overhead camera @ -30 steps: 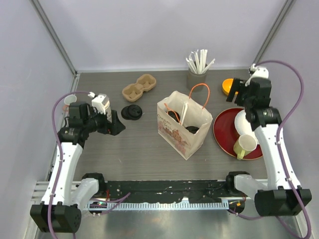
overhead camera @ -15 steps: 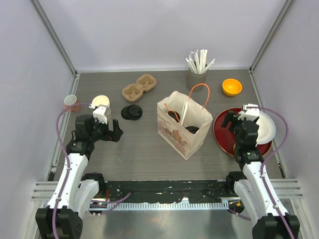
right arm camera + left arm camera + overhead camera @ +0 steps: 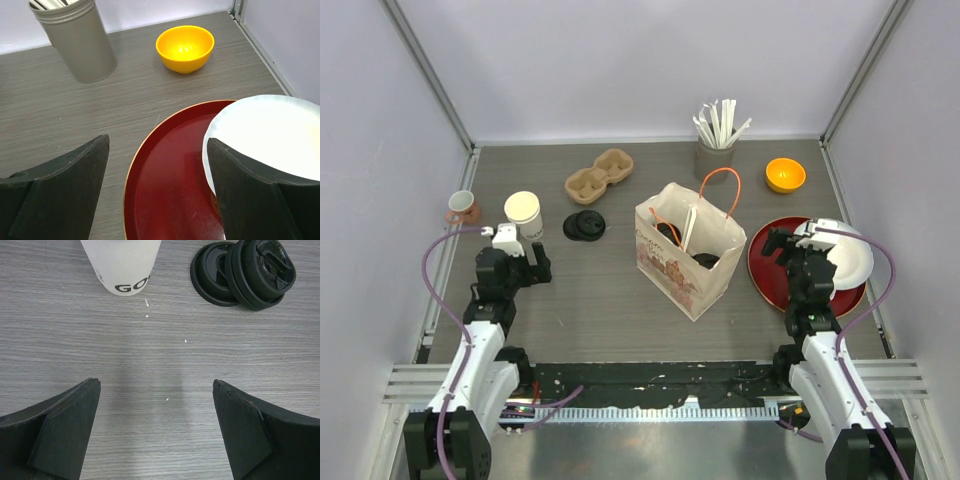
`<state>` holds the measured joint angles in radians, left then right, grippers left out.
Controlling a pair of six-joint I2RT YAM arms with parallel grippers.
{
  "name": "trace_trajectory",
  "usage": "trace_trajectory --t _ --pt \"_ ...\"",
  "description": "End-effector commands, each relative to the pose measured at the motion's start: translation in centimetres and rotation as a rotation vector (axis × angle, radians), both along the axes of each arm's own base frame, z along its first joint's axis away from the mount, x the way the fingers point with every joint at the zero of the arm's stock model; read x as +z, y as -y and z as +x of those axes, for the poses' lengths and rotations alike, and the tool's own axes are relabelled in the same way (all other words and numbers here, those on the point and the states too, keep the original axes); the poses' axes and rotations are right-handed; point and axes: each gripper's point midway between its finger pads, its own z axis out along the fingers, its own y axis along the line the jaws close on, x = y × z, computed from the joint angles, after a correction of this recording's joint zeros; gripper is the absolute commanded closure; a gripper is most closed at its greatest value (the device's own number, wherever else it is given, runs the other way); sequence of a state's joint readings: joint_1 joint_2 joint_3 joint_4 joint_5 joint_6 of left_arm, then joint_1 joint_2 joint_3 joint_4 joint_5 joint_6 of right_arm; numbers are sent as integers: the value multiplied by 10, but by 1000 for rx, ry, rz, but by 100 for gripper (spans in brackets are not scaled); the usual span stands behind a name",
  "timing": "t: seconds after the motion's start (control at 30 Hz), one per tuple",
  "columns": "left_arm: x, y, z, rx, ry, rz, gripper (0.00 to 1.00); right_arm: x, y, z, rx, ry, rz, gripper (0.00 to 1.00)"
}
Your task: Pack the takeout coffee
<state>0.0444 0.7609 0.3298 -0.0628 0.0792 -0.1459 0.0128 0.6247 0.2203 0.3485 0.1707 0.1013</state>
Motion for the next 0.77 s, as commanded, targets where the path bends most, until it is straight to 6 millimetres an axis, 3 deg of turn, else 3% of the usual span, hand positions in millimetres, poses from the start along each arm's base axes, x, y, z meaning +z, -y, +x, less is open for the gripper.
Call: trace_trajectory --t 0.0,0.73 --pt "8 -2 7 1 83 9 0 15 4 4 -28 74 14 16" --pt "6 -16 5 86 81 19 3 14 5 4 -34 71 15 16"
